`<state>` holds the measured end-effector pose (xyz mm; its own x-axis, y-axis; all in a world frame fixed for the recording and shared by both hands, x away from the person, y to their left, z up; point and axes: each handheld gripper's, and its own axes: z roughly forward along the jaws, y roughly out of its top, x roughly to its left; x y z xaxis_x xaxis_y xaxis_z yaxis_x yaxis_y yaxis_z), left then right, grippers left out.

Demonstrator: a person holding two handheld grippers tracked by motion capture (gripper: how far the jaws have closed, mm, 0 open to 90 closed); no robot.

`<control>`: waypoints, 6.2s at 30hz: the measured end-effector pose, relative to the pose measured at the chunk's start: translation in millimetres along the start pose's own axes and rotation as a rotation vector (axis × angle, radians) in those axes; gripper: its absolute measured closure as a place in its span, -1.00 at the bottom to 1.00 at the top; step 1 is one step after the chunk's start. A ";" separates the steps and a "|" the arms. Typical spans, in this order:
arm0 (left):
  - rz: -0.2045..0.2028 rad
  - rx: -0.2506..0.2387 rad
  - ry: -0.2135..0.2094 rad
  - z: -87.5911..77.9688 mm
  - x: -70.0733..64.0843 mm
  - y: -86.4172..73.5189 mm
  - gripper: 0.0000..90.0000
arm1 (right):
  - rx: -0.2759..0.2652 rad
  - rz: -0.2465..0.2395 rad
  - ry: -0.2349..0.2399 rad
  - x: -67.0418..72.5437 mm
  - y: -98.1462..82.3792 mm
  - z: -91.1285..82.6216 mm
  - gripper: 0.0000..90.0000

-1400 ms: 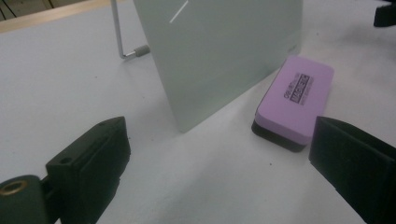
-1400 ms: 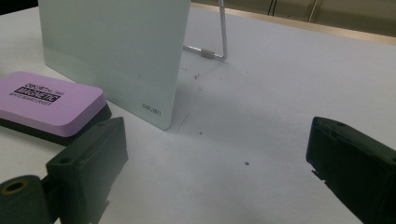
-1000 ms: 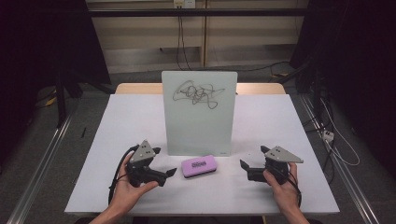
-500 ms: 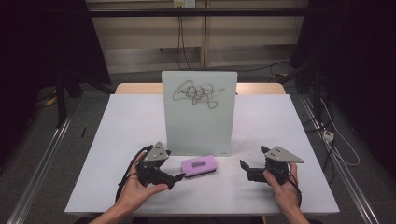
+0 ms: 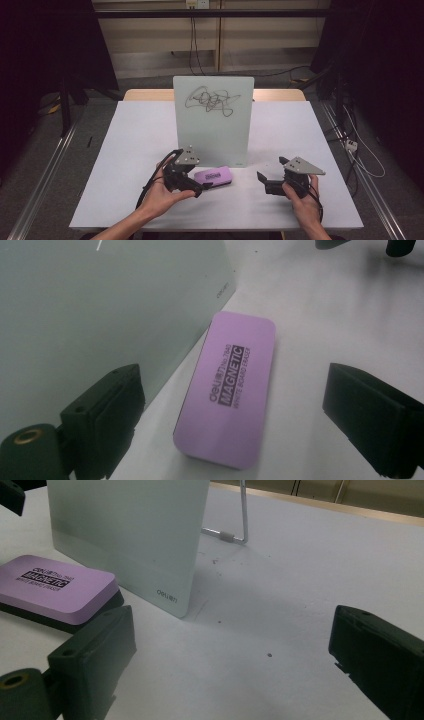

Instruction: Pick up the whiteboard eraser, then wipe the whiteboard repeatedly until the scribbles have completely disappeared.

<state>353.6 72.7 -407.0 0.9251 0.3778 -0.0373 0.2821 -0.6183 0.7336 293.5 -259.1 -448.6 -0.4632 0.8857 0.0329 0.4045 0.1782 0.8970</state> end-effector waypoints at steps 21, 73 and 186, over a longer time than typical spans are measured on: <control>0.033 0.086 -0.024 27.6 4.0 10.4 -0.50 | -0.002 -0.014 0.007 4.2 1.2 -1.3 -0.90; 0.002 0.005 -0.046 18.9 9.5 12.0 -0.09 | 0.005 -0.014 0.009 4.6 2.4 4.5 -0.90; 0.070 -0.382 0.346 -113.3 73.4 106.6 -0.09 | 0.001 -0.018 0.031 3.8 2.1 4.9 -0.90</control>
<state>422.9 112.6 -254.7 0.7823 0.5901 0.1995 0.0504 -0.3791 0.9240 296.5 -253.2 -448.8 -0.4944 0.8687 0.0303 0.3968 0.1945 0.8971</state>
